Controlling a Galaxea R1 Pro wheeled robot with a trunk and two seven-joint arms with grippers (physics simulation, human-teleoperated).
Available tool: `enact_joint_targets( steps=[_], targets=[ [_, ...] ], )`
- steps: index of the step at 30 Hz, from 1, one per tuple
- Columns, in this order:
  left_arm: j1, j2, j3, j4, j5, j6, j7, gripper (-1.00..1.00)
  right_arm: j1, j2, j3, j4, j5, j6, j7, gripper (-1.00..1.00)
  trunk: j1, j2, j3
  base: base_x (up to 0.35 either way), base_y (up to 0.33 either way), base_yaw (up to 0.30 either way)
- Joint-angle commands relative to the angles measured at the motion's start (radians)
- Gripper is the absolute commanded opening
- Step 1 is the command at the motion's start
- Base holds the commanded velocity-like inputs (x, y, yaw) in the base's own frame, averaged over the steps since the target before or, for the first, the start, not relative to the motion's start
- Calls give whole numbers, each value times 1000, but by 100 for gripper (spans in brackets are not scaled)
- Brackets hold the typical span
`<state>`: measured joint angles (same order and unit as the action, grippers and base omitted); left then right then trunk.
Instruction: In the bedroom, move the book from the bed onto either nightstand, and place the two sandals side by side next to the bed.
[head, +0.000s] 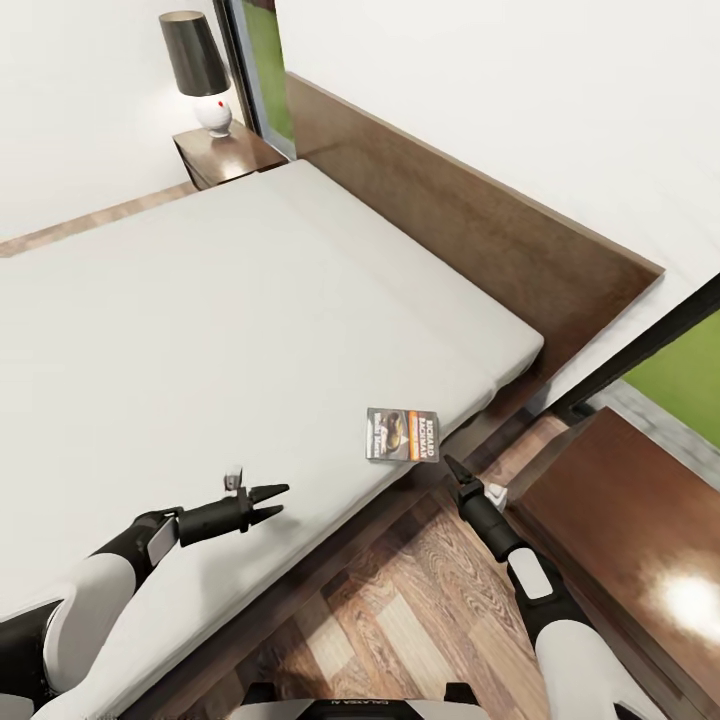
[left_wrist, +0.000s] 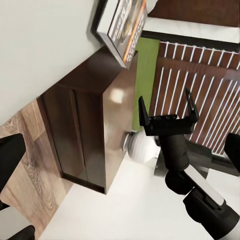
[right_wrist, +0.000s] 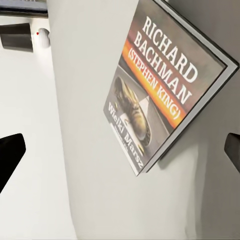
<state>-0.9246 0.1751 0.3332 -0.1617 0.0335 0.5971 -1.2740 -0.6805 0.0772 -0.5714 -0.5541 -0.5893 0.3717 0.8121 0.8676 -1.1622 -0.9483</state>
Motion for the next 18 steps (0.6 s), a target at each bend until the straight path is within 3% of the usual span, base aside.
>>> enact_joint_targets(
  steps=[1,18],
  targets=[
    [0,0,-2,0,3,10,-2,100,-1,1,-5,0,-3,9,2,100,0,0,0,0,0,181],
    [0,0,3,-1,11,6,-5,100,-1,-2,-7,1,-1,9,2,100,0,0,1,0,0,25]
  ],
)
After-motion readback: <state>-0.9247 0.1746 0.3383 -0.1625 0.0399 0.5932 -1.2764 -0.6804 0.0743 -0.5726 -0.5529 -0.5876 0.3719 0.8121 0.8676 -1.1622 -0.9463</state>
